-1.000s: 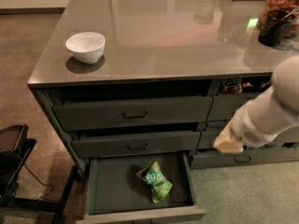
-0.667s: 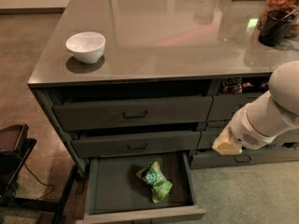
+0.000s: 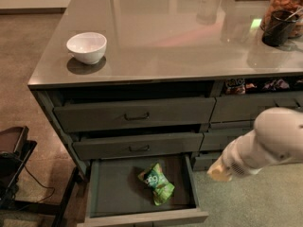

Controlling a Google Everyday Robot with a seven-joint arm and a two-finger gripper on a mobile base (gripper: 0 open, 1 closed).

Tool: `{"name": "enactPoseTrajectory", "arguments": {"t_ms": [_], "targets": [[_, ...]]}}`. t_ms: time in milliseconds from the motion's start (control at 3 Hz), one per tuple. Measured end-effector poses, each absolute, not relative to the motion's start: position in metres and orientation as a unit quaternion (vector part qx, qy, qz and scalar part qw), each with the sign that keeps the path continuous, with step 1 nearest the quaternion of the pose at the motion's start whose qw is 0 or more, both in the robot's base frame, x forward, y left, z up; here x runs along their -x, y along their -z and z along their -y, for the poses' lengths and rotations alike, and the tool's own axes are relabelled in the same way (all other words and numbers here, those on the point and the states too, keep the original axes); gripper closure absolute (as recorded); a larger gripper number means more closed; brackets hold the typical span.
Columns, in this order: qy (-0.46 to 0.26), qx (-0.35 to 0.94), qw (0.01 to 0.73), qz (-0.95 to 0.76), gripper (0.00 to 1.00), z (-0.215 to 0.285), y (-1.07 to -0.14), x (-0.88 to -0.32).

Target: Pick green rice chip bag from bottom drawer and place on counter

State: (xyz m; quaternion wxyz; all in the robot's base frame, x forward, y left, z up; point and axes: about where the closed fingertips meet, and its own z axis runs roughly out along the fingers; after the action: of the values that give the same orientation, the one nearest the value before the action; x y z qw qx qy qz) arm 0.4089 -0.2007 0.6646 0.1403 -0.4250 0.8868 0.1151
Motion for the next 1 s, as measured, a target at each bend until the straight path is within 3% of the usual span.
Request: {"name": "enactPoseTrajectory", "arguments": {"t_ms": [333, 1000], "targets": [[-0.158, 0.362, 0.123, -0.91, 1.0, 0.181, -0.572, -0.399], [-0.164, 0.338, 0.143, -0.915, 1.0, 0.177, -0.554, -0.412]]}}
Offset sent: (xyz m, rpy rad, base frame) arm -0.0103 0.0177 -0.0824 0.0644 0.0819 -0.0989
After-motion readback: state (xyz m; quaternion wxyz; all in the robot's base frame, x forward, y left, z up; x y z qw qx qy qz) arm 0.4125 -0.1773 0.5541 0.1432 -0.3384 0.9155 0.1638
